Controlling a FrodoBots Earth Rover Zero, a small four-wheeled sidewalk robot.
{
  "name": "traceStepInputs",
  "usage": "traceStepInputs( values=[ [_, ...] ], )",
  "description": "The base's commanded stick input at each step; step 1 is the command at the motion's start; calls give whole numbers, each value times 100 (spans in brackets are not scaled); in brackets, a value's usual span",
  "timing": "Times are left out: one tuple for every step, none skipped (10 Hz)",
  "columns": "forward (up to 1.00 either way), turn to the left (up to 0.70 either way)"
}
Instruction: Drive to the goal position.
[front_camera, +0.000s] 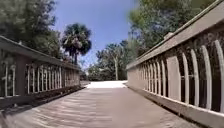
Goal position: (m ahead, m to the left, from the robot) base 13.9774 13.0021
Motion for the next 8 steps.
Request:
traceStepInputs(
  values=[
    [70, 0],
    [70, 0],
    [70, 0],
    [70, 0],
    [70, 0],
    [70, 0],
    [70, 0],
    [70, 0]
  ],
)
